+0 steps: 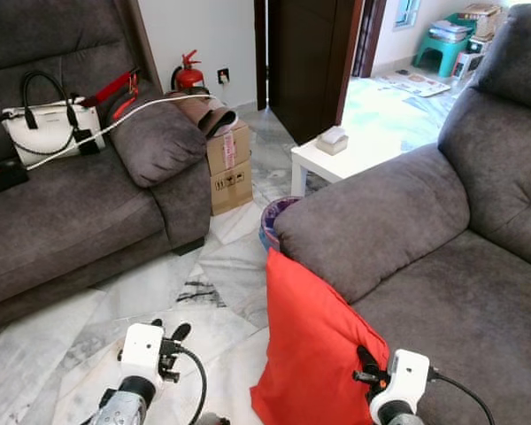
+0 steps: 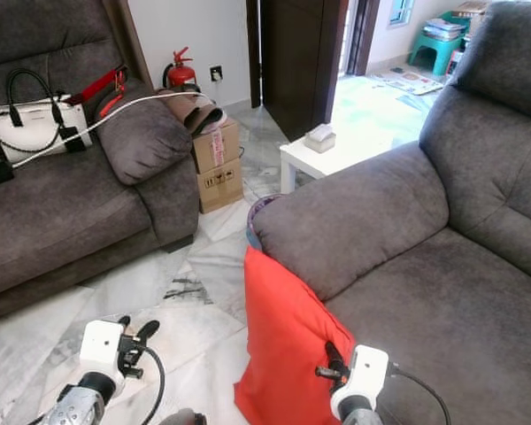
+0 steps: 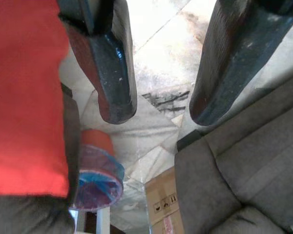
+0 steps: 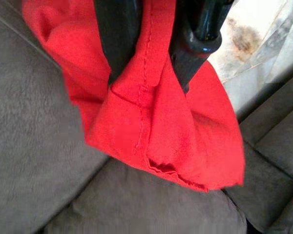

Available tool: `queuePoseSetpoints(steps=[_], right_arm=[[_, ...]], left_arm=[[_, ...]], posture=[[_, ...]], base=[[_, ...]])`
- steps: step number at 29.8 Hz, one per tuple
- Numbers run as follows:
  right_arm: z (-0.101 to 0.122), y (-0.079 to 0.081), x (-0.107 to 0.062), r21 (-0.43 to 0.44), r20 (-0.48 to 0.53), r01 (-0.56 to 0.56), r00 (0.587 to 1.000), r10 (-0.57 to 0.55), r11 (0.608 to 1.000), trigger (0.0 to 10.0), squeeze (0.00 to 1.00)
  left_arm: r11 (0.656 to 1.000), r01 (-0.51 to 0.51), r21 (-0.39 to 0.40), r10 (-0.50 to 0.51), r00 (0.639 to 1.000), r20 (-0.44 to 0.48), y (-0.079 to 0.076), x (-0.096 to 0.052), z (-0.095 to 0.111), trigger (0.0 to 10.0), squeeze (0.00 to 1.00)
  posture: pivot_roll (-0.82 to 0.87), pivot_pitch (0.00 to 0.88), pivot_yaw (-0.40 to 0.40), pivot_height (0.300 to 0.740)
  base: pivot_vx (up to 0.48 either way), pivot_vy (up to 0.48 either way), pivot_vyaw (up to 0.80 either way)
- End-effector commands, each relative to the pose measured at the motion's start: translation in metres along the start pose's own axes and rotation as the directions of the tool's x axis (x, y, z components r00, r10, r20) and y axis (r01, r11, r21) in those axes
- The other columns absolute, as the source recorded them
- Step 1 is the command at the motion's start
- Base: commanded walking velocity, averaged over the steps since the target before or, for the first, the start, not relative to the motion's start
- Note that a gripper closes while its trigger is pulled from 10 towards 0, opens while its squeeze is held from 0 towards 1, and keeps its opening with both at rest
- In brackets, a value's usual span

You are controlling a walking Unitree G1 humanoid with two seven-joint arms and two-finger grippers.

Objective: Move the pillow to the sofa from floor

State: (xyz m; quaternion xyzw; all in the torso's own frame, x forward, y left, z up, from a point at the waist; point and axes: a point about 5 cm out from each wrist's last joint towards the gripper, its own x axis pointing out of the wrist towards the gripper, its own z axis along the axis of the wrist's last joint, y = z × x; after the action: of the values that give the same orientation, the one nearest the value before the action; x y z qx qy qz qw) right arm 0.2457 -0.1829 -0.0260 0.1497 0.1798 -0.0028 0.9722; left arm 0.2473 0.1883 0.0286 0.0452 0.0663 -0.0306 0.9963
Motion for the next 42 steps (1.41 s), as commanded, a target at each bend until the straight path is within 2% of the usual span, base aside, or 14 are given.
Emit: queuePoseSetpoints(steps=[1, 13, 16, 18, 20, 24, 26, 28, 29, 32, 35, 36, 38, 42], right_arm=[[0.026, -0.001, 0.007, -0.019, 0.115, -0.011, 0.993, 0.013, 1.000, 10.0, 0.00], [0.040, -0.005, 0.012, -0.039, 0.130, -0.024, 0.991, 0.029, 0.999, 10.0, 0.00], [0.039, 0.001, 0.014, -0.127, 0.081, -0.102, 0.990, 0.113, 0.987, 10.0, 0.00], [0.036, 0.010, 0.013, -0.273, -0.004, -0.259, 0.963, 0.268, 0.927, 10.0, 0.00], [0.035, 0.012, 0.012, -0.310, -0.033, -0.305, 0.950, 0.311, 0.900, 10.0, 0.00], [0.033, 0.014, 0.008, -0.381, -0.199, -0.508, 0.861, 0.468, 0.773, 10.0, 0.00], [0.030, 0.016, 0.004, -0.408, -0.298, -0.617, 0.787, 0.540, 0.673, 10.0, 0.00], [0.030, 0.016, 0.002, -0.406, -0.339, -0.664, 0.747, 0.571, 0.628, 10.0, 0.00], [0.030, 0.016, 0.002, -0.406, -0.339, -0.664, 0.747, 0.571, 0.628, 10.0, 0.00], [0.031, 0.019, -0.003, -0.399, -0.418, -0.757, 0.652, 0.633, 0.517, 10.0, 0.00], [0.031, 0.020, -0.003, -0.396, -0.427, -0.769, 0.638, 0.641, 0.502, 10.0, 0.00], [0.029, 0.023, -0.006, -0.383, -0.449, -0.798, 0.601, 0.661, 0.466, 10.0, 0.00], [0.029, 0.026, -0.008, -0.373, -0.466, -0.822, 0.567, 0.679, 0.431, 10.0, 0.00], [0.030, 0.028, -0.010, -0.353, -0.473, -0.843, 0.536, 0.700, 0.407, 10.0, 0.00]], left_arm=[[1.000, -0.009, -0.009, 0.010, 1.000, 0.007, 0.001, 0.001, 0.001, 10.0, 0.00], [1.000, -0.010, -0.009, 0.010, 1.000, 0.001, 0.004, -0.004, -0.001, 10.0, 0.00], [0.998, 0.066, 0.006, -0.066, 0.998, -0.018, 0.003, -0.006, -0.001, 10.0, 0.00], [0.983, 0.182, 0.024, -0.181, 0.983, -0.031, 0.000, -0.008, 0.003, 10.0, 0.00], [0.975, 0.219, 0.033, -0.218, 0.975, -0.035, 0.000, -0.008, 0.005, 10.0, 0.00], [0.908, 0.400, 0.127, -0.387, 0.915, -0.114, 0.002, -0.011, 0.006, 10.0, 0.00], [0.817, 0.532, 0.224, -0.504, 0.847, -0.172, -0.003, -0.016, 0.007, 10.0, 0.00], [0.768, 0.584, 0.262, -0.547, 0.811, -0.207, -0.004, -0.018, 0.006, 10.0, 0.00], [0.768, 0.584, 0.262, -0.547, 0.811, -0.207, -0.004, -0.018, 0.006, 10.0, 0.00], [0.676, 0.671, 0.306, -0.611, 0.742, -0.278, -0.003, -0.022, 0.005, 10.0, 0.00], [0.664, 0.681, 0.307, -0.618, 0.732, -0.287, -0.003, -0.022, 0.005, 10.0, 0.00], [0.600, 0.732, 0.322, -0.650, 0.681, -0.337, -0.004, -0.027, 0.003, 10.0, 0.00], [0.546, 0.775, 0.318, -0.673, 0.632, -0.384, -0.005, -0.032, 0.002, 10.0, 0.00], [0.484, 0.819, 0.309, -0.690, 0.574, -0.441, -0.004, -0.040, -0.001, 10.0, 0.00]], posture=[[0.03, 0.044, 0.031, 0.739], [0.04, 0.057, 0.010, 0.740], [0.04, 0.063, 0.016, 0.740], [0.05, 0.069, 0.020, 0.740], [0.05, 0.068, 0.020, 0.740], [0.04, 0.073, 0.024, 0.740], [0.05, 0.071, 0.025, 0.740], [0.05, 0.071, 0.027, 0.740], [0.05, 0.071, 0.027, 0.740], [0.05, 0.070, 0.027, 0.740], [0.05, 0.070, 0.027, 0.740], [0.06, 0.070, 0.027, 0.740], [0.06, 0.069, 0.026, 0.740], [0.06, 0.070, 0.026, 0.740]], base=[[0.000, 0.000, 0.00], [0.000, 0.000, 0.00], [0.000, 0.000, 0.00], [0.000, 0.000, 0.00], [0.000, 0.000, 0.00], [0.000, 0.000, 0.00], [0.000, 0.000, 0.00], [0.000, 0.000, 0.00], [0.000, 0.000, 0.00], [0.000, 0.000, 0.00], [0.000, 0.000, 0.00], [0.000, 0.000, 0.00], [0.000, 0.000, 0.00], [0.000, 0.000, 0.00]])
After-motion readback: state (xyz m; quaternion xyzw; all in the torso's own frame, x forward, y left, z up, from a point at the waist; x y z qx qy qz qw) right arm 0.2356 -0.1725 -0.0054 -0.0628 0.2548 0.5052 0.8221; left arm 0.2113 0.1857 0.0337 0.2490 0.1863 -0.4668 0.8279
